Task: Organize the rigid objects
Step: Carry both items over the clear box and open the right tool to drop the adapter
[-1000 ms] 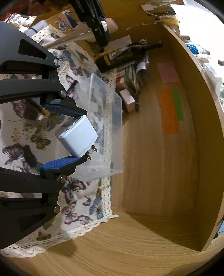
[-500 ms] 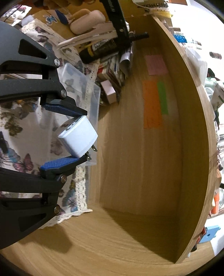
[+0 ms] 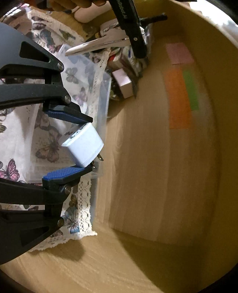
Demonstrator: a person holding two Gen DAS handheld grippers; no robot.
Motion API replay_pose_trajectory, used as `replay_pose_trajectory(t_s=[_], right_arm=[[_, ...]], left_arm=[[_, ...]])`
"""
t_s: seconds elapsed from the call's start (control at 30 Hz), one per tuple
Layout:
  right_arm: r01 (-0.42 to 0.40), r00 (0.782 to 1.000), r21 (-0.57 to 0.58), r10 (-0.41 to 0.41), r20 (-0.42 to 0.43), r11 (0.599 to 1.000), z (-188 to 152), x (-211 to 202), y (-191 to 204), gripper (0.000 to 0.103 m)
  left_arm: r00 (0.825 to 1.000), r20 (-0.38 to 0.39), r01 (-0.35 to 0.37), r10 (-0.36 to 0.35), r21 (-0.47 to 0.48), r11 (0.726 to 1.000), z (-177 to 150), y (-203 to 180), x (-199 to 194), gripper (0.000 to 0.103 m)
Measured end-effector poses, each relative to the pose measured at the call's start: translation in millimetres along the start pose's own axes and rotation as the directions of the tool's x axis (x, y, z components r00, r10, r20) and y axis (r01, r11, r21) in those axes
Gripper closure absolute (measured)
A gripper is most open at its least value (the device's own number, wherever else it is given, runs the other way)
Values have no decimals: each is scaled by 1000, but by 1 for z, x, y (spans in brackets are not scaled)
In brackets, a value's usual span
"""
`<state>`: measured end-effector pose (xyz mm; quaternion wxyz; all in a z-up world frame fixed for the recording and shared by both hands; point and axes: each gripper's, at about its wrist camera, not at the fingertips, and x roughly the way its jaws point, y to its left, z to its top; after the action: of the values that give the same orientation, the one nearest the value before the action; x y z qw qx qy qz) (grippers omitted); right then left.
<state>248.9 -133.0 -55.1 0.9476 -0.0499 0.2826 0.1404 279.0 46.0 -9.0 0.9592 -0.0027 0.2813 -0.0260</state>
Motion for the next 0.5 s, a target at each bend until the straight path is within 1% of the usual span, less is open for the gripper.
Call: replay_pose_trajectory(t_s=[0.13, 0.27, 0.33, 0.43, 0.5], right_arm=[[1, 998, -4, -1, -62, 1000, -6, 23, 1, 61], [-2, 993, -12, 0, -118, 1000, -11, 42, 3, 61], [-6, 990, -16, 3, -144, 1000, -14, 50, 5, 61], [-15, 985, -18, 12, -172, 1000, -17, 58, 8, 61], [-22, 983, -21, 18, -180, 1000, -18, 60, 10, 61]], left_arm=[[999, -54, 8, -7, 24, 1000, -8, -4, 21, 63], [993, -120, 27, -22, 44, 999, -16, -10, 41, 64], [992, -123, 25, -18, 54, 998, -17, -13, 45, 64], [986, -159, 53, -44, 54, 997, -17, -17, 54, 65], [984, -171, 56, -45, 58, 997, -19, -20, 61, 66]])
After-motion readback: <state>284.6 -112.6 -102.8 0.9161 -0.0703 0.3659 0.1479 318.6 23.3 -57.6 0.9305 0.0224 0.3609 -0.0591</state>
